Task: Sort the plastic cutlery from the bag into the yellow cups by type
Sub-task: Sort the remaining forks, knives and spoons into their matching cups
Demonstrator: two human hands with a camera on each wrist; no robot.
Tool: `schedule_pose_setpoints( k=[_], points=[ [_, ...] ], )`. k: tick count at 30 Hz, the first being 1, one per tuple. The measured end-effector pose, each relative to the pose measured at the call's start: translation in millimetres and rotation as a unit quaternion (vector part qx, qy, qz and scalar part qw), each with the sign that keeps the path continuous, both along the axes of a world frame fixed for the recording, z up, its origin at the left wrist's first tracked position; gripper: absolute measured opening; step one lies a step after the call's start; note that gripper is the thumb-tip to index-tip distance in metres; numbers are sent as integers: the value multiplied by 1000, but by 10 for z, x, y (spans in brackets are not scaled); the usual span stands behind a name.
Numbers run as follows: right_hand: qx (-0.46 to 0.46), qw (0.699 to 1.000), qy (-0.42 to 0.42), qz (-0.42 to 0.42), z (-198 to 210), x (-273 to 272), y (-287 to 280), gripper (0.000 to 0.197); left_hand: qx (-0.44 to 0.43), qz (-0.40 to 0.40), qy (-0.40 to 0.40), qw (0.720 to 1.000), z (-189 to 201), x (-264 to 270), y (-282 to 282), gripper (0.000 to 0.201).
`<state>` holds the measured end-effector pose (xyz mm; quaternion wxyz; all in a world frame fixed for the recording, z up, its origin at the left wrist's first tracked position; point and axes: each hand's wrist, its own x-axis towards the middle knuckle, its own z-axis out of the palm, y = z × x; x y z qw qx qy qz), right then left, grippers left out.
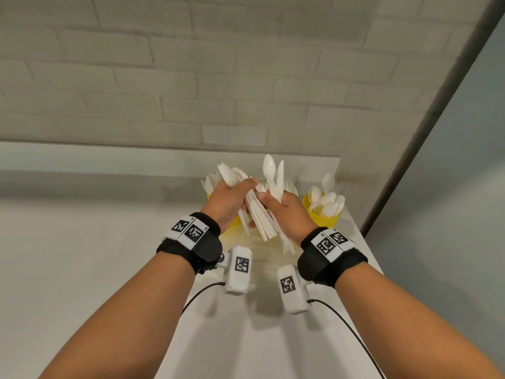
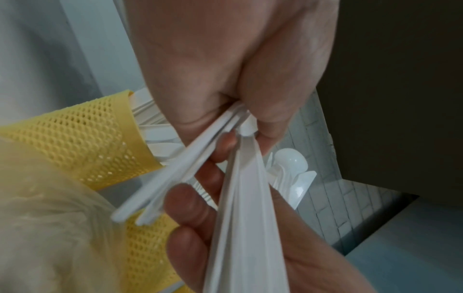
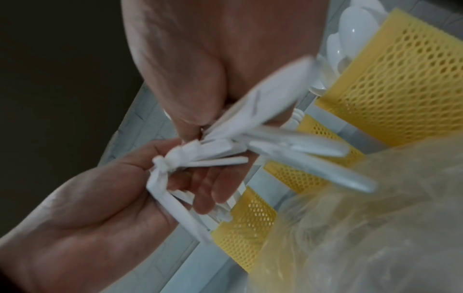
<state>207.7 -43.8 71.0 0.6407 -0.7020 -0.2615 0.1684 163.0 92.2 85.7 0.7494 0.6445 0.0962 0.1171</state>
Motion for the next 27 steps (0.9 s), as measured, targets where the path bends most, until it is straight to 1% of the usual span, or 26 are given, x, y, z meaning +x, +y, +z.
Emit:
schedule_pose_setpoints(
  k=[3,5,8,9,12,13,16,18,21,24,27],
  points=[
    [-50,998,-38,-18,-18,21,20,31,0,4,8,1000,3,-3,-3,21],
    [-82,993,-64,-60,-7,62,8,30,-6,31,2,1000,17,2,5,20],
    [-6,995,22,-98,36,96,-31,22,-28,58,-8,998,36,16,32,17],
    [10,994,28,-110,67,96,-53,20,-41,54,-12,998,45,18,35,16],
    [10,990,-19,-139,102,128,-86,17,-105,3,-38,994,81,1,-1,12],
    [14,989,-25,-143,120,129,-95,16,-113,-18,-48,992,88,0,-25,14],
    [37,988,-31,-150,164,144,-185,15,-80,-56,-76,992,120,29,-128,27],
    [44,985,-34,-163,171,168,-290,15,-63,-77,-82,992,159,99,-215,27],
    [55,980,-8,-192,178,217,-510,23,-54,-96,-81,991,220,290,-408,27],
    [68,972,26,-222,190,237,-768,31,-7,-98,-89,991,284,521,-673,6],
    [86,963,52,-251,198,251,-1014,38,-18,-92,-94,991,304,781,-939,5]
  ],
)
